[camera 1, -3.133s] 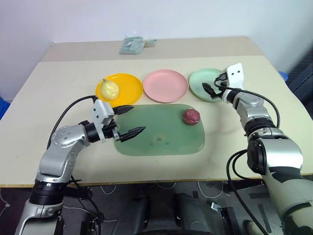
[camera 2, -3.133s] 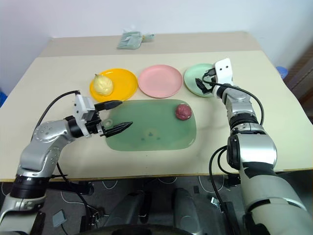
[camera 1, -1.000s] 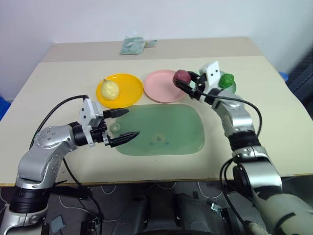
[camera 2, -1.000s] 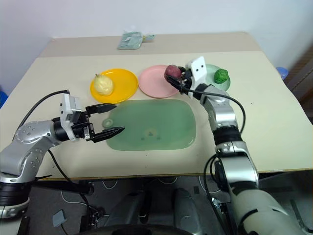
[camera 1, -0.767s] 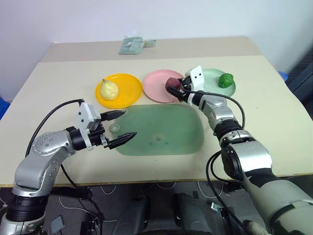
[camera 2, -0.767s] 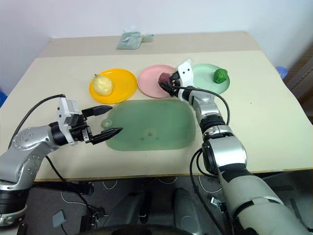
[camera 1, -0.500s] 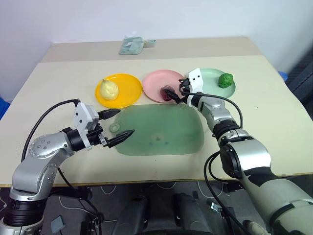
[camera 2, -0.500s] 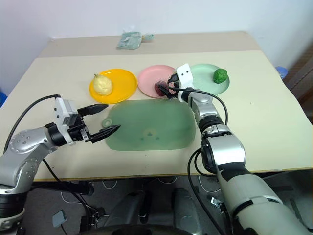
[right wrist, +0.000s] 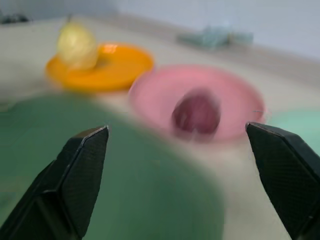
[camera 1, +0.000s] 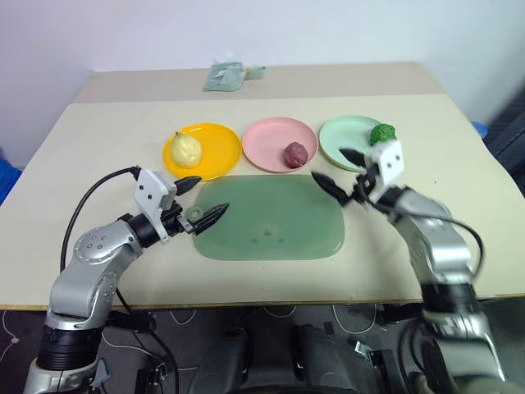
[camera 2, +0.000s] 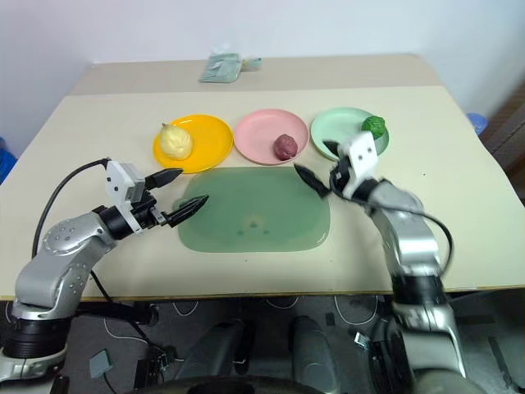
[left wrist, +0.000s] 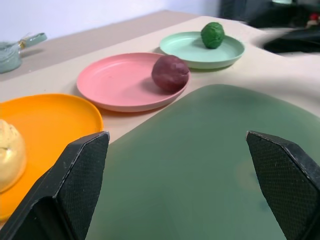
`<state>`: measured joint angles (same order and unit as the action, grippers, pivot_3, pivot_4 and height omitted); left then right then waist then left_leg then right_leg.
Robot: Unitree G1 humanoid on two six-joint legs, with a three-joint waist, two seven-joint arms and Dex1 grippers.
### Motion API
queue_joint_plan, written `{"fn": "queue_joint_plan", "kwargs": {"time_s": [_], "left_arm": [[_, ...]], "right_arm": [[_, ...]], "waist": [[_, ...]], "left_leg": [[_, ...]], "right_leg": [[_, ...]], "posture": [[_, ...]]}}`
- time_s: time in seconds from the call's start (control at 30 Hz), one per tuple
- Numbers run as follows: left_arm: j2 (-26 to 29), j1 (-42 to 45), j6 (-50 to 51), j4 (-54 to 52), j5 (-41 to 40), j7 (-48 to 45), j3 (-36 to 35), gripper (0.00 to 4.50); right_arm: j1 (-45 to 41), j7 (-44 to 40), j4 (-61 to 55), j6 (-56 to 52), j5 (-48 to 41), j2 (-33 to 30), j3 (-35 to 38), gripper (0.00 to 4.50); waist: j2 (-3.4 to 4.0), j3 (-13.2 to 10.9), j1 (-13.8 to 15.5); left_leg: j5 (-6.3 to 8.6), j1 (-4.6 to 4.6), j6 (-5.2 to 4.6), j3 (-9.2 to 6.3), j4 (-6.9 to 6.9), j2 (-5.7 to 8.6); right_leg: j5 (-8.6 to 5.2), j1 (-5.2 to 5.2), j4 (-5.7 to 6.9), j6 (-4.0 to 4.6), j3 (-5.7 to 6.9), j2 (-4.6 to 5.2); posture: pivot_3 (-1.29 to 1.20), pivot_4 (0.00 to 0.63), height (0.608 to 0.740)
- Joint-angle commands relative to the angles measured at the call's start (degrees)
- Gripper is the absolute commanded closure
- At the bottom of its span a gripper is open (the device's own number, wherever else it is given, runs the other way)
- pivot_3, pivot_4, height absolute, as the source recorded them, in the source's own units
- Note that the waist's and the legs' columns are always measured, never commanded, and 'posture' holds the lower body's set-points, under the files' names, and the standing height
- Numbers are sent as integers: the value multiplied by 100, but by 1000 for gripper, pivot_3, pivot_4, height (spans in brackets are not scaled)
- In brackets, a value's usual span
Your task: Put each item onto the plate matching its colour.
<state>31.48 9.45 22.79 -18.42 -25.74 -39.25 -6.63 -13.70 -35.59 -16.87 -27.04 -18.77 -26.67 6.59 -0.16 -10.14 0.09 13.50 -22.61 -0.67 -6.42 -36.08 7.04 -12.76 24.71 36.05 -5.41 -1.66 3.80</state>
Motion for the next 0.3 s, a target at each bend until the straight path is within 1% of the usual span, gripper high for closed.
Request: {"fn": "queue_joint_plan", "kwargs": {"time_s": [0.03, 0.17, 0.3], "left_arm": [[-59, 29, -303, 23, 251, 152, 18, 0], [-167, 46, -458, 130, 335, 161, 88, 0], [-201, 100, -518, 236, 336, 92, 125, 0]], "right_arm": [[681, 394, -1349, -640, -140, -202, 303, 26], [1552, 758, -2051, -997, -185, -134, 487, 26], [1782, 941, -2227, -1037, -141, -157, 563, 26]], "waist": [[-1, 0, 17], [-6, 2, 75], [-7, 2, 73]], "left_leg": [[0, 4, 0, 0, -1, -1], [1, 4, -1, -1, -5, -1], [1, 4, -1, -1, -8, -2]], "right_leg": [[-1, -4, -1, 1, 1, 0], [-2, -15, -11, 0, 6, 1], [-2, -17, -13, -1, 8, 1]], "posture": [[0, 150, 740], [0, 150, 740], [0, 150, 740]]}}
